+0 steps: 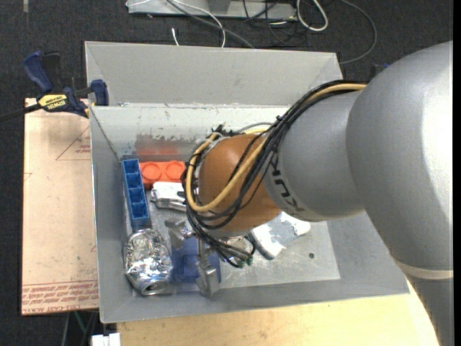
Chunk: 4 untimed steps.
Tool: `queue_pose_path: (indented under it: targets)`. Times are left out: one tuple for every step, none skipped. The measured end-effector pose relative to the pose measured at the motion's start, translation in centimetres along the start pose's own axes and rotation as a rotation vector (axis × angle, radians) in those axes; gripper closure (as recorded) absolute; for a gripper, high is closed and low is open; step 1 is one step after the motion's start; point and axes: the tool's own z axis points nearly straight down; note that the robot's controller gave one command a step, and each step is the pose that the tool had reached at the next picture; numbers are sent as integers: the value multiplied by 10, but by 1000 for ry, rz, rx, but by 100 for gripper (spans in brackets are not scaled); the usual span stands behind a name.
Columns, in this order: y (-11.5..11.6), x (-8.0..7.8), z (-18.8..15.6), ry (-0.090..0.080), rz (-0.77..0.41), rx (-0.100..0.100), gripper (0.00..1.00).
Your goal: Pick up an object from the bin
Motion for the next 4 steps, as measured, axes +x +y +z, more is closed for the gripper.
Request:
queue_pose_path:
  targets:
    - [-43,-66,9,17,-53,-14,0]
    - [-36,-52,6,-22,-56,2,0]
    - [-35,-50,17,-7,-57,-11,100]
    - [-35,-50,18,-8,-57,-11,100]
